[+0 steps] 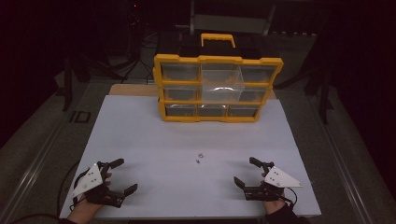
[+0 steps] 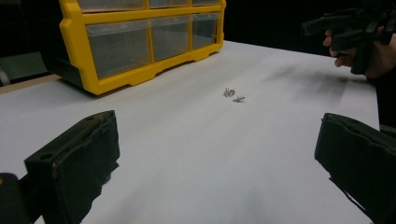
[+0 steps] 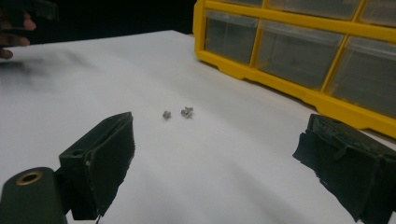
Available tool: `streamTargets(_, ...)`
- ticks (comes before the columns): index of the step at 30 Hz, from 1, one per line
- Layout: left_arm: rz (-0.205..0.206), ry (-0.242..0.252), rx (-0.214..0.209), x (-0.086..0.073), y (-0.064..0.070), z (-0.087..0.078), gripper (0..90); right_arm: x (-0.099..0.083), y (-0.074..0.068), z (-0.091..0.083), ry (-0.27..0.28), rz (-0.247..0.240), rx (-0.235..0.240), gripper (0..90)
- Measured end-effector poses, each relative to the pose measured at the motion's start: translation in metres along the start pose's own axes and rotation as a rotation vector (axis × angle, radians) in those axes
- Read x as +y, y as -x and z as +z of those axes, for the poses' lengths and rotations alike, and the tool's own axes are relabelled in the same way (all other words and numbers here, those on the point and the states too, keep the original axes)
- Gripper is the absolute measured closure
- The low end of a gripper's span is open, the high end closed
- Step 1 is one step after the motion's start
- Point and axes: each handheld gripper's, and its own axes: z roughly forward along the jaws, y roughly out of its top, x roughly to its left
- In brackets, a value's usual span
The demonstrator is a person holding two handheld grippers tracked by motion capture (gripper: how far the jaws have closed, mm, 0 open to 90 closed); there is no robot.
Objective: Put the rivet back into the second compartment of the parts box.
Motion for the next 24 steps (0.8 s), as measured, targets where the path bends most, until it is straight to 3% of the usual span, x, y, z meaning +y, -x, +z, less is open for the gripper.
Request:
streamTargets(13,-0.001,0.012,-0.041,0.005,0.003,0.003,0.0,0.001,-0.001,-0.001,-0.003,-0.004,-0.009,9.5)
streamTargets(18,0.005,0.04,-0.05,0.019,0.004,0.003,0.0,0.004,-0.002,-0.003,0.009,-0.014,-0.012,9.5)
streamTargets(24,-0.027,0.074,-0.103,0.045,-0.002,0.008,0.0,0.005,-0.004,-0.003,0.01,-0.012,-0.012,9.5)
